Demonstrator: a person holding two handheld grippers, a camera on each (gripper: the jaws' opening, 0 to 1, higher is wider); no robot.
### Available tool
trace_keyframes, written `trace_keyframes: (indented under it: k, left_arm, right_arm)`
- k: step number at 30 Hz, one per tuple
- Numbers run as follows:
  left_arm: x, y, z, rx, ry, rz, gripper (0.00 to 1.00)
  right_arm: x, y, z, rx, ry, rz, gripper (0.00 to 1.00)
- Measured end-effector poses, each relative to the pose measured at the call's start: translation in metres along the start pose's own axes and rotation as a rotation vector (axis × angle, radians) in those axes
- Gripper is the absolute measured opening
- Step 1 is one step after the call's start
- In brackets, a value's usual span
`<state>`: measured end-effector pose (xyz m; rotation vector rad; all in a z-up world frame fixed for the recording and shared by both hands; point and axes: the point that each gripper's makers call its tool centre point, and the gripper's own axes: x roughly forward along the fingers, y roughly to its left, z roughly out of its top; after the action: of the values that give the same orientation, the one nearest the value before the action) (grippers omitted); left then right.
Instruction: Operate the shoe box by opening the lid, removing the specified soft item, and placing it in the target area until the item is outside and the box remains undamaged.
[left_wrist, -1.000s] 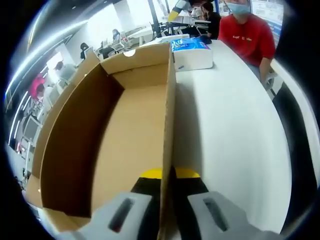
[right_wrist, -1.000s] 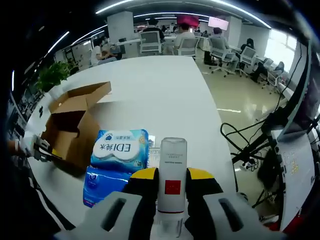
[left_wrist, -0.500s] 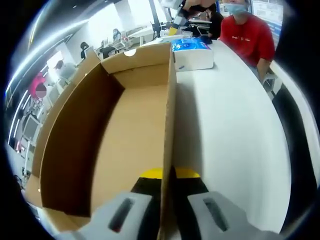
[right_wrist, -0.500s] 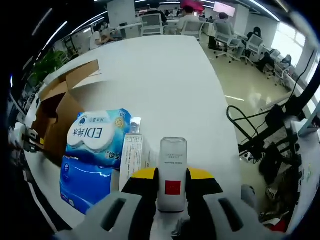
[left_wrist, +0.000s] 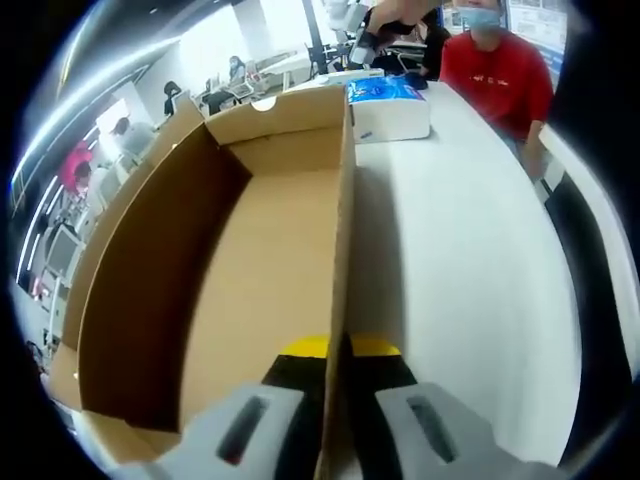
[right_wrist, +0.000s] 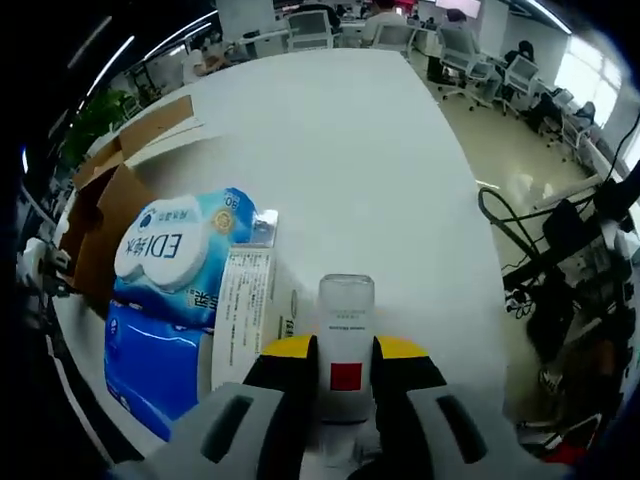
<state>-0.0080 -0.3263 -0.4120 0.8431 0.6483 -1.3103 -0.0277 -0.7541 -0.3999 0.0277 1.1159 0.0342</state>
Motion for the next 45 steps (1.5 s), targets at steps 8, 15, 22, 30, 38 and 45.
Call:
trace_keyframes:
  k: [8,15,22,30,38,45]
  left_arm:
    - [0.001,0.0,-0.001,-0.01,0.001,0.001,0.03]
    - [0.001,0.001,-0.001,-0.012,0.001,0.001,0.03]
    - [0.002,0.0,-0.002,-0.011,0.001,-0.004,0.03]
    - [0.001,0.0,-0.001,-0.019,0.002,-0.001,0.03]
    - [0.001,0.001,-0.001,-0.023,0.001,0.002,0.03]
    - [0.001,0.001,-0.001,-0.029,0.001,0.005,0.03]
  right_arm:
    - [0.01,-0.002,0.005,-0.007,0.016,0.012,0.21]
    - [0.02,-0.001,0.0,-0.019,0.047,0.024,0.21]
    - [0.019,0.0,0.0,0.003,0.043,0.04,0.21]
    - [0.014,0.002,-0.005,0.007,0.017,0.043,0.21]
    - [-0.009,-0.002,0.003,0.033,-0.036,0.053,0.21]
    - [-0.007,-0.014,0.004,0.075,-0.029,0.066,0.2]
